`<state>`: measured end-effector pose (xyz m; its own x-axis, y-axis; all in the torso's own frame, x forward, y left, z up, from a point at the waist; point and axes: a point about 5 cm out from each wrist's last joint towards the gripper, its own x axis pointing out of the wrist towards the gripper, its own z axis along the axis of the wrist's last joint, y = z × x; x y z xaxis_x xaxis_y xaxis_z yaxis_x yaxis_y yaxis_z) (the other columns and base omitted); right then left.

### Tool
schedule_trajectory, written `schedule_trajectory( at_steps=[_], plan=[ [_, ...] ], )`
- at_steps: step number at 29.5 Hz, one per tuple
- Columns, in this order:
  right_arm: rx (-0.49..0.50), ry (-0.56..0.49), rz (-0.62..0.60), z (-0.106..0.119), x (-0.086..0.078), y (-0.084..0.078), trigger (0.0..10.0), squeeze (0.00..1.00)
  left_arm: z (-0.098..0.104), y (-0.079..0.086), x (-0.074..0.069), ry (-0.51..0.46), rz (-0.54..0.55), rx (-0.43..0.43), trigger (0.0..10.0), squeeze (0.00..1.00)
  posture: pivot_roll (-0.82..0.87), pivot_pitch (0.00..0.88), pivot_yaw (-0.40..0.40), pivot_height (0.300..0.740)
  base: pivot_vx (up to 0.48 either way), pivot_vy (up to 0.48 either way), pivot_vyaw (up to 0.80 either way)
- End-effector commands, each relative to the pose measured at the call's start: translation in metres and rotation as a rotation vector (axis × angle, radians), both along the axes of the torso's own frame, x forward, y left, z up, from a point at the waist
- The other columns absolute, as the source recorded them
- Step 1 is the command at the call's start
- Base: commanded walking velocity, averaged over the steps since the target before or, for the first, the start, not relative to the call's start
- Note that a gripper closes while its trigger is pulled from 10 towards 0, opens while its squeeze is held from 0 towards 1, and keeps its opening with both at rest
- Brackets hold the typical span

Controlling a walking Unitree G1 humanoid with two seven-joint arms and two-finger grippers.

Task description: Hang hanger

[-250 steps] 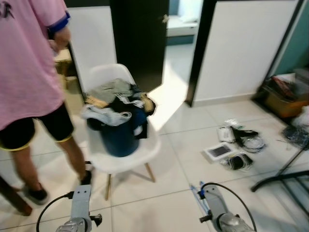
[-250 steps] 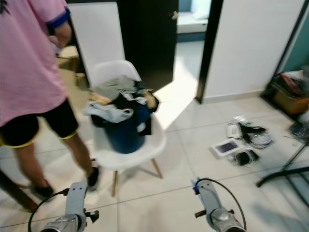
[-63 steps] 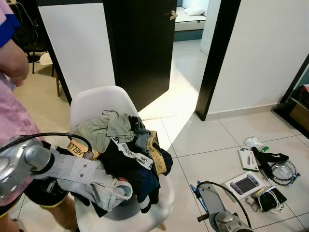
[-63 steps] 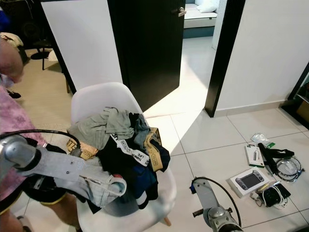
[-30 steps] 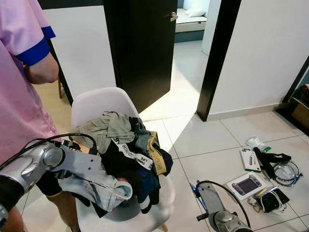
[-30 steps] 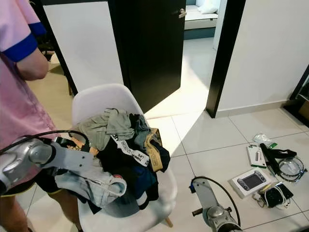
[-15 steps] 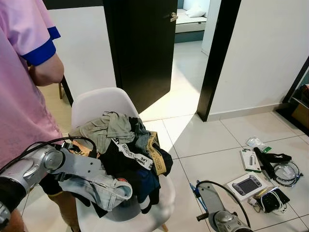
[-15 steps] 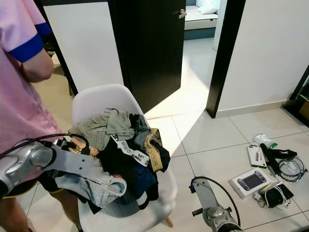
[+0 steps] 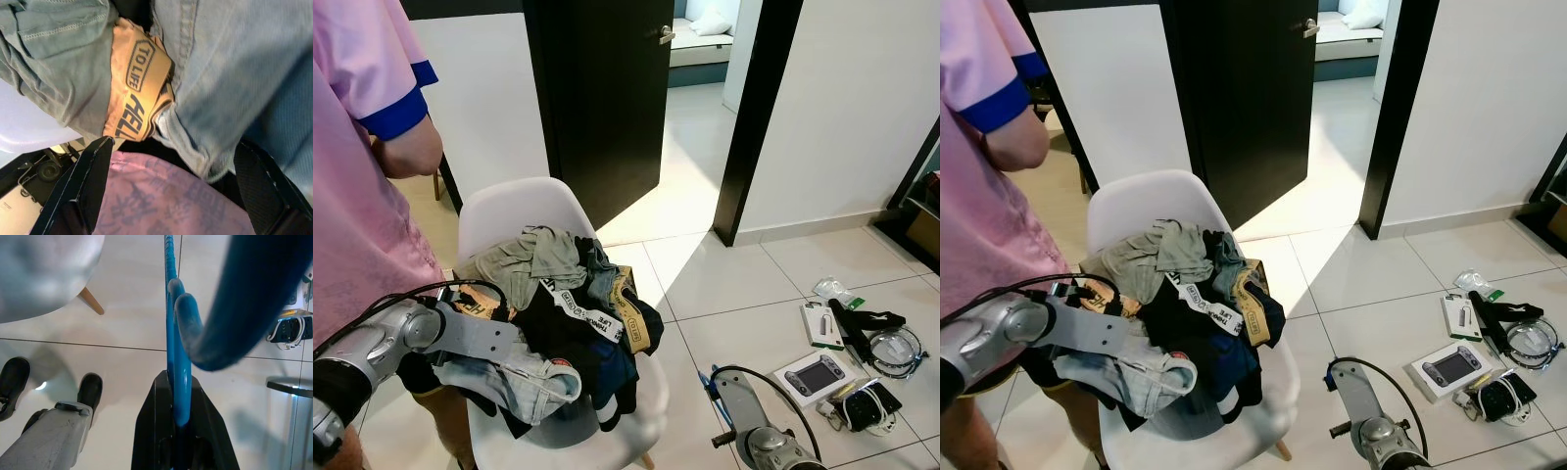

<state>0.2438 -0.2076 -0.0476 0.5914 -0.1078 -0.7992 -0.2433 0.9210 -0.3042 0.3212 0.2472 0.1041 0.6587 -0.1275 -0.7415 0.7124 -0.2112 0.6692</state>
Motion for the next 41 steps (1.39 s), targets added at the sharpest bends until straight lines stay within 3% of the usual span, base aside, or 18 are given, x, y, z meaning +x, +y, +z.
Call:
schedule_trajectory(
  at_steps=[1, 7, 10, 16, 31, 33, 41],
  plan=[
    [0.007, -0.002, 0.006, -0.001, 0.0, 0.002, 10.0, 0.0, -0.003, -0.003, 0.001, -0.004, 0.001, -0.024, 10.0, 0.0, 0.05, 0.0, 0.018, 0.74, 0.0, 0.0, 0.0],
    [0.005, 0.0, 0.008, -0.001, 0.0, 0.002, 10.0, 0.0, -0.003, -0.006, 0.001, -0.007, 0.01, -0.065, 10.0, 0.0, 0.05, 0.0, 0.017, 0.74, 0.0, 0.0, 0.0],
    [0.004, 0.001, 0.009, -0.001, -0.001, 0.002, 10.0, 0.0, -0.007, -0.01, -0.005, 0.063, 0.016, -0.135, 10.0, 0.0, 0.05, 0.0, 0.017, 0.74, 0.0, 0.0, 0.0],
    [0.004, 0.002, 0.009, -0.001, -0.001, 0.002, 10.0, 0.0, -0.009, -0.013, -0.008, 0.113, 0.016, -0.192, 10.0, 0.0, 0.06, 0.0, 0.015, 0.74, 0.0, 0.0, 0.0],
    [0.003, 0.007, 0.011, -0.001, -0.001, 0.002, 10.0, 0.0, -0.008, -0.009, -0.014, 0.207, 0.031, -0.234, 10.0, 0.0, 0.06, 0.0, 0.013, 0.74, 0.0, 0.0, 0.0],
    [0.002, 0.009, 0.012, -0.001, -0.001, 0.001, 10.0, 0.0, -0.005, -0.006, -0.017, 0.249, 0.035, -0.251, 10.0, 0.0, 0.06, 0.0, 0.011, 0.74, 0.0, 0.0, 0.0],
    [0.001, 0.012, 0.014, -0.001, -0.002, 0.001, 10.0, 0.0, 0.008, 0.0, -0.016, 0.269, 0.032, -0.221, 10.0, 0.0, 0.06, 0.0, 0.01, 0.74, 0.0, 0.0, 0.0]
  ],
)
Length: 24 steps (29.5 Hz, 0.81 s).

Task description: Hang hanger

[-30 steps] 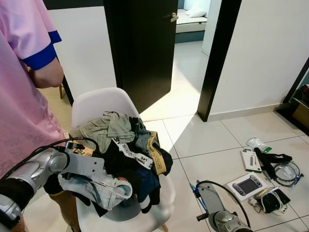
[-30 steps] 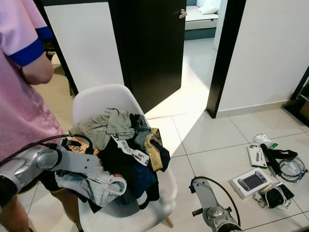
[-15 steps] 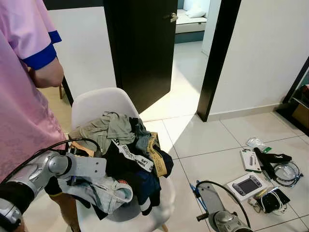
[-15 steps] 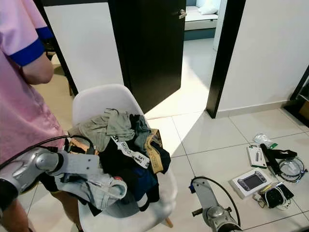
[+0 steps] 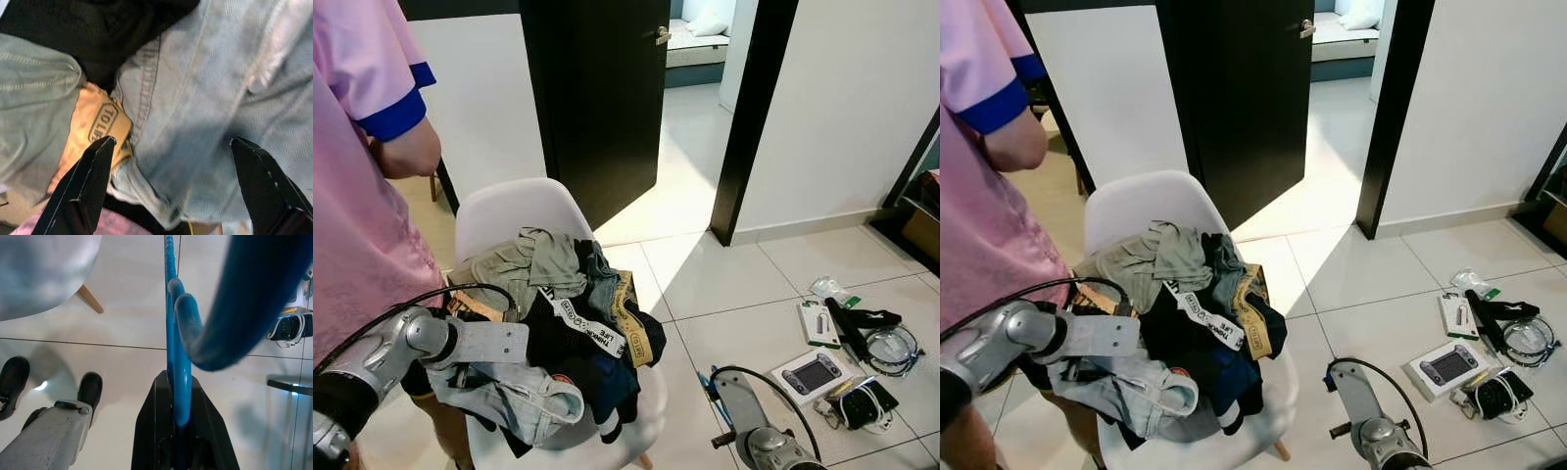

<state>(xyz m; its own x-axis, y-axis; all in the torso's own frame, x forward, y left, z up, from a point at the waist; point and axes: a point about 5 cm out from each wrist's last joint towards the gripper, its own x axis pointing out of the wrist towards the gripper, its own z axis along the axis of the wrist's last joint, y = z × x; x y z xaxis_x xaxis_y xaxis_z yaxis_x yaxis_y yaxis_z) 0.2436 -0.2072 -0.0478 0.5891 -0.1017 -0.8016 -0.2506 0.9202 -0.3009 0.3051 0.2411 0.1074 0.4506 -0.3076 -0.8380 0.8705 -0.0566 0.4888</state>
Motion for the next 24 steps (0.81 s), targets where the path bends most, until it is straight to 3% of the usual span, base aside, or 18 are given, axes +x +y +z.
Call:
schedule_trajectory(
  at_steps=[1, 9, 12, 18, 24],
  plan=[
    [-0.002, 0.009, 0.007, -0.001, -0.002, 0.001, 10.0, 0.0, 0.005, 0.007, 0.0, 0.004, 0.01, 0.019, 10.0, 0.0, 0.06, 0.0, 0.01, 0.74, 0.0, 0.0, 0.0],
    [-0.002, 0.008, 0.006, -0.001, -0.001, 0.001, 10.0, 0.0, 0.021, 0.012, 0.006, -0.031, 0.006, 0.058, 10.0, 0.0, 0.06, 0.0, 0.016, 0.74, 0.0, 0.0, 0.0],
    [-0.001, 0.007, 0.007, -0.001, -0.001, 0.001, 10.0, 0.0, 0.021, 0.013, 0.01, -0.072, -0.006, 0.096, 10.0, 0.0, 0.05, 0.0, 0.018, 0.74, 0.0, 0.0, 0.0],
    [-0.001, 0.006, 0.007, -0.001, -0.001, 0.002, 10.0, 0.0, 0.022, 0.008, 0.019, -0.169, 0.011, 0.082, 10.0, 0.0, 0.05, 0.0, 0.018, 0.74, 0.0, 0.0, 0.0],
    [-0.002, 0.006, 0.009, -0.001, -0.001, 0.002, 10.0, 0.0, 0.014, 0.007, 0.017, -0.154, 0.002, 0.094, 10.0, 0.0, 0.06, 0.0, 0.017, 0.74, 0.0, 0.0, 0.0]
  ],
)
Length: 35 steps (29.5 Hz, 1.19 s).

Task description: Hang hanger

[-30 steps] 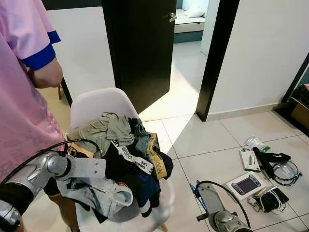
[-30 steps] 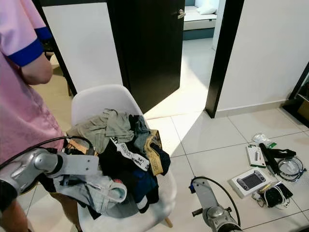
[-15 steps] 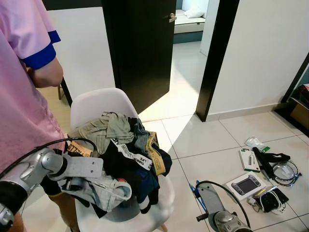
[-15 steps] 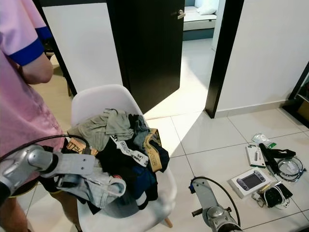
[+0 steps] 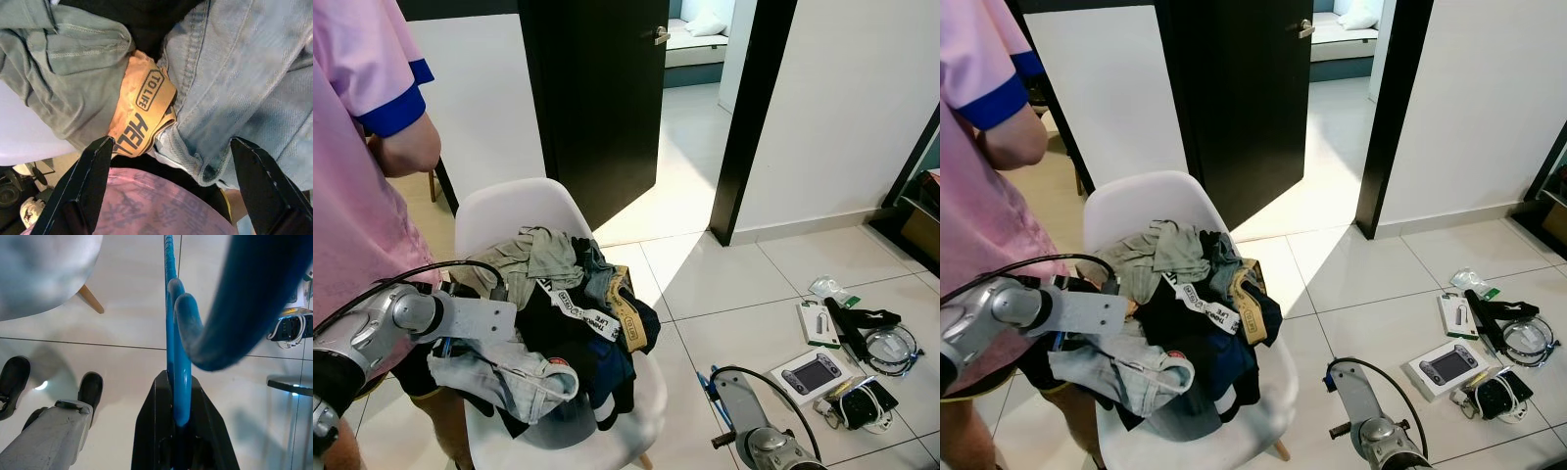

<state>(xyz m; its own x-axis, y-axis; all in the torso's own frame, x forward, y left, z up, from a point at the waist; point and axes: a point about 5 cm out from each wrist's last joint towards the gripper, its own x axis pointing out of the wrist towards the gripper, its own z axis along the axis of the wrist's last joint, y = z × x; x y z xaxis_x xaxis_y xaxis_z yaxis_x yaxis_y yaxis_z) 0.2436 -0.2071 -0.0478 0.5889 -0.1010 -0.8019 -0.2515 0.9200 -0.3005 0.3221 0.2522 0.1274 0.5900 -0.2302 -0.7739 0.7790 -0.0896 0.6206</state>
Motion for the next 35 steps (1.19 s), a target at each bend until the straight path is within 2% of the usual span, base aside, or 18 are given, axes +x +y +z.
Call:
schedule_trajectory(
  at_steps=[1, 17, 21, 27, 28, 30, 31, 35],
  plan=[
    [-0.002, 0.006, 0.008, -0.001, -0.001, 0.002, 10.0, 0.0, -0.006, -0.005, -0.001, 0.013, -0.014, 0.01, 10.0, 0.0, 0.06, 0.0, 0.017, 0.74, 0.0, 0.0, 0.0],
    [-0.002, 0.004, 0.007, -0.001, -0.001, 0.001, 10.0, 0.0, -0.022, -0.007, -0.002, -0.008, -0.028, 0.03, 10.0, 0.0, 0.05, 0.0, 0.017, 0.74, 0.0, 0.0, 0.0],
    [-0.002, 0.003, 0.007, -0.001, -0.001, 0.001, 10.0, 0.0, -0.028, -0.007, -0.001, -0.043, -0.031, 0.045, 10.0, 0.0, 0.05, 0.0, 0.017, 0.74, 0.0, 0.0, 0.0],
    [0.002, -0.001, 0.006, -0.001, -0.001, 0.002, 10.0, 0.0, -0.031, -0.006, 0.005, -0.161, -0.029, 0.076, 10.0, 0.0, 0.05, 0.0, 0.019, 0.74, 0.0, 0.0, 0.0],
    [0.002, -0.001, 0.007, -0.001, -0.001, 0.002, 10.0, 0.0, -0.032, -0.006, 0.006, -0.17, -0.026, 0.079, 9.5, 0.0, 0.05, 0.0, 0.019, 0.74, 0.0, 0.0, 0.0],
    [0.002, -0.001, 0.007, -0.001, -0.001, 0.002, 10.0, 0.0, -0.032, -0.006, 0.006, -0.17, -0.026, 0.079, 9.5, 0.0, 0.05, 0.0, 0.019, 0.74, 0.0, 0.0, 0.0],
    [0.002, -0.001, 0.007, -0.001, -0.001, 0.002, 10.0, 0.0, -0.034, -0.005, 0.006, -0.17, -0.024, 0.086, 0.0, 0.0, 0.05, 0.0, 0.019, 0.74, 0.0, 0.0, 0.0],
    [0.002, -0.002, 0.006, -0.001, -0.001, 0.002, 10.0, 0.0, -0.039, -0.002, 0.003, -0.16, -0.019, 0.094, 0.0, 0.0, 0.05, 0.0, 0.021, 0.74, 0.0, 0.0, 0.0]
  ],
)
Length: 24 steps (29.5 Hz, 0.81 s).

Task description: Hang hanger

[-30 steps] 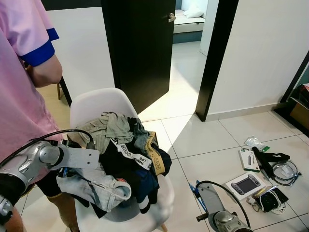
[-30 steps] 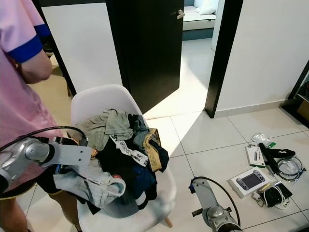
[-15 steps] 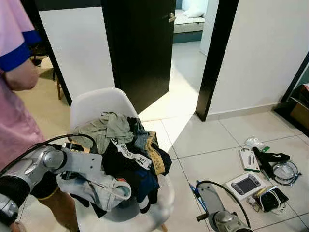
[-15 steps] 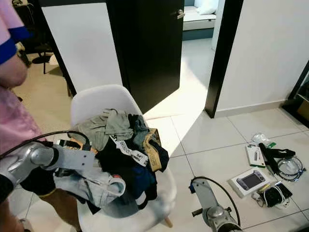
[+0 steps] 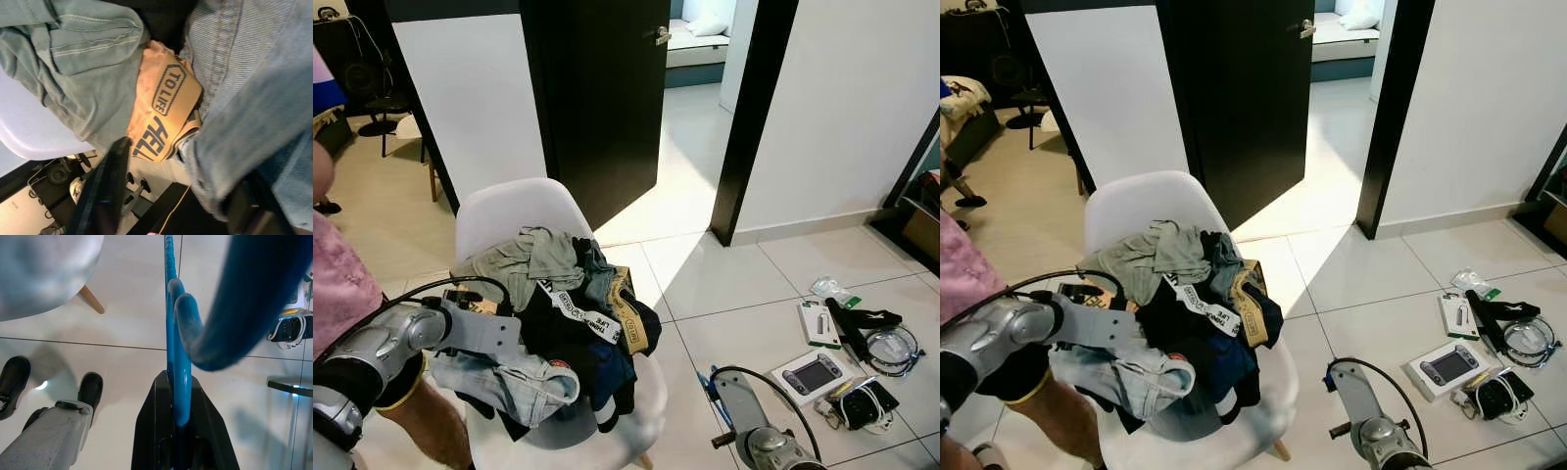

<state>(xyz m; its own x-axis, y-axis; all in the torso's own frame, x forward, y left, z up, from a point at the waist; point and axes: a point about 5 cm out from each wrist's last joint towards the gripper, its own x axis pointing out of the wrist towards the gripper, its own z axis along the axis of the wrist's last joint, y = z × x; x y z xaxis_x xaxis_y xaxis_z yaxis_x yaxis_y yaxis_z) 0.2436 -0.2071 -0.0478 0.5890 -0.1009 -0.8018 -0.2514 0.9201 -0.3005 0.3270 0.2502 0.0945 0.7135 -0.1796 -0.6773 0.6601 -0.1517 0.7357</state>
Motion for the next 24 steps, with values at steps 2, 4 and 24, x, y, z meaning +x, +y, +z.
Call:
schedule_trajectory(
  at_steps=[2, 4, 24],
  plan=[
    [0.002, -0.001, 0.006, -0.001, -0.001, 0.002, 10.0, 0.0, -0.006, 0.0, -0.002, 0.013, -0.006, 0.015, 0.0, 0.0, 0.05, 0.0, 0.021, 0.74, 0.0, 0.0, 0.0],
    [0.003, -0.002, 0.007, -0.001, -0.001, 0.003, 10.0, 0.0, -0.016, 0.003, -0.007, 0.043, 0.028, -0.01, 0.0, 0.0, 0.05, 0.0, 0.021, 0.74, 0.0, 0.0, 0.0],
    [0.004, -0.003, 0.009, -0.001, -0.001, 0.002, 10.0, 0.0, 0.028, -0.021, 0.005, 0.059, 0.183, -0.64, 0.0, 0.0, 0.05, 0.0, 0.016, 0.74, 0.0, 0.0, 0.0]
  ],
)
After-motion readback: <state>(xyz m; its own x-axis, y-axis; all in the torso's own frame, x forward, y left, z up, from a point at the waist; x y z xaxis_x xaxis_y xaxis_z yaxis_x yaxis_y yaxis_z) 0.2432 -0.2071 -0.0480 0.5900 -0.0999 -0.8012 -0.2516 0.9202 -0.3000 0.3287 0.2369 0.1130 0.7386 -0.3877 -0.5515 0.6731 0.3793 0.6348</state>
